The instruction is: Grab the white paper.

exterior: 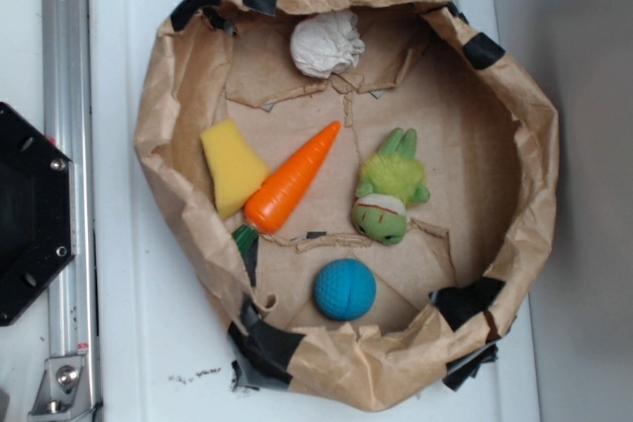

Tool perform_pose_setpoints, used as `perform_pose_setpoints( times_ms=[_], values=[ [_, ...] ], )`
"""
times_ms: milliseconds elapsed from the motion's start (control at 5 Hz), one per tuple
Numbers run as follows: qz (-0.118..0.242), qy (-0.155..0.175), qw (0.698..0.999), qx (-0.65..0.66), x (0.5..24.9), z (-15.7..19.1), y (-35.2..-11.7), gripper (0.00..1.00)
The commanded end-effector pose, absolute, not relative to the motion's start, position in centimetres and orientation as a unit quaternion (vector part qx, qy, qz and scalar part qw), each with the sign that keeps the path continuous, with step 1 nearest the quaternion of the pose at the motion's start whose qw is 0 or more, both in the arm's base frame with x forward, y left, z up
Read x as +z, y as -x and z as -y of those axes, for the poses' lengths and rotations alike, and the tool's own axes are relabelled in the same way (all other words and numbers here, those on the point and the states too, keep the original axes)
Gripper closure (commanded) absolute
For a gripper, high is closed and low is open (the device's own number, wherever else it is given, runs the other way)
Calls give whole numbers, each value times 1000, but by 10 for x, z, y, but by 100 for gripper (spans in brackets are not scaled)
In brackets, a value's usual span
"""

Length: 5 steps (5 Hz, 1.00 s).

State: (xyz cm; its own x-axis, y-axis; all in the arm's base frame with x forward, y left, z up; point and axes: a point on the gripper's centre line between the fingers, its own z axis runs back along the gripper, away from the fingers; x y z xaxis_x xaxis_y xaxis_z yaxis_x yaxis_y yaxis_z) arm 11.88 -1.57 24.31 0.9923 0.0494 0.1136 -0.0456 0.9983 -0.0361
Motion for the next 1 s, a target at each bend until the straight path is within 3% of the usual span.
perform_pose_setpoints(
  times_ms=[0,200,400,600,800],
  values=[
    [57,17,998,24,243,16,-119,0],
    [141,-38,988,-44,234,4,-159,0],
    [147,-74,985,-58,205,-10,-209,0],
    [132,-95,974,-155,153,-19,-242,0],
    [103,-103,959,-241,113,-37,-257,0]
  ],
)
